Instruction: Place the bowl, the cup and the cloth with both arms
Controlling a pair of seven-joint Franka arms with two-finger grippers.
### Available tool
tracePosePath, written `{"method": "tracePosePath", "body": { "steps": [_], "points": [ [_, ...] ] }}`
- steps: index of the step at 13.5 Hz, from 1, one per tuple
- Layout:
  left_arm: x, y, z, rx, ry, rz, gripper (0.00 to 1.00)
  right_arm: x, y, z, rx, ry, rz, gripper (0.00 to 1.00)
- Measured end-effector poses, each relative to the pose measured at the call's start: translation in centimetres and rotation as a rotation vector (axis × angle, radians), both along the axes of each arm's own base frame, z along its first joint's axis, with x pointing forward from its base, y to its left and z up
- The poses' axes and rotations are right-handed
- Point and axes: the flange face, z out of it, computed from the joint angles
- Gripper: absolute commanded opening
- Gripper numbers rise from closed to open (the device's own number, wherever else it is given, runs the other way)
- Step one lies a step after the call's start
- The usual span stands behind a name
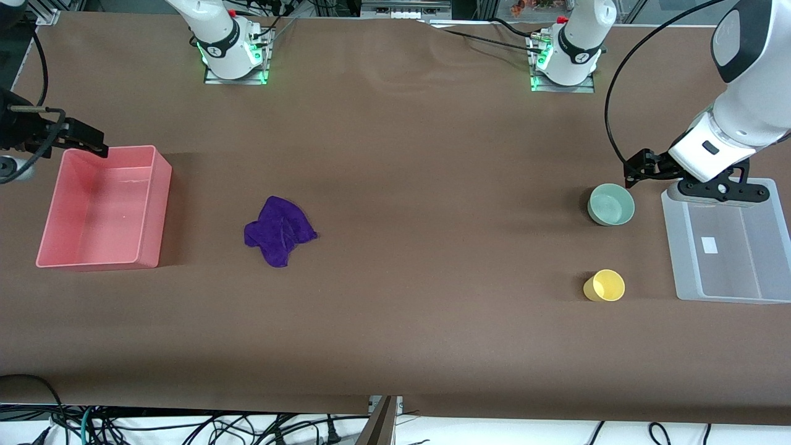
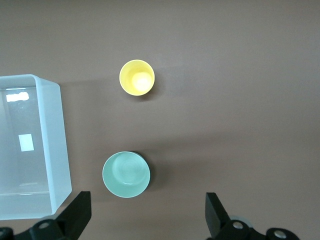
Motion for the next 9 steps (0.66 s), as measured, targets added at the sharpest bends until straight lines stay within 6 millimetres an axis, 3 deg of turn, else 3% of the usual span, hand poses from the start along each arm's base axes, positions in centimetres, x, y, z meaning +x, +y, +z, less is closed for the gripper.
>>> {"method": "tracePosePath", "body": {
  "steps": [3,5,7,9],
  "points": [
    [-0.1,0.0,-0.1,0.001,0.008,0.000,1.00,1.7,0.6,-2.6,0.004,0.009,0.013,1.00],
    [-0.3,0.2,-0.6,0.003,0.042,-0.005,1.00,3.1,1.9,-5.8,0.007,0.043,0.034,1.00],
    [-0.6,0.9,-2.4,0.002,0.135,-0.075,1.00,4.3,3.6,-9.2,0.011,0.077,0.061,1.00],
    [-0.3,3.6,-5.5,-0.019,0.230,-0.152,1.00,5.4,6.2,-12.1,0.015,0.069,0.098,1.00]
  ]
}}
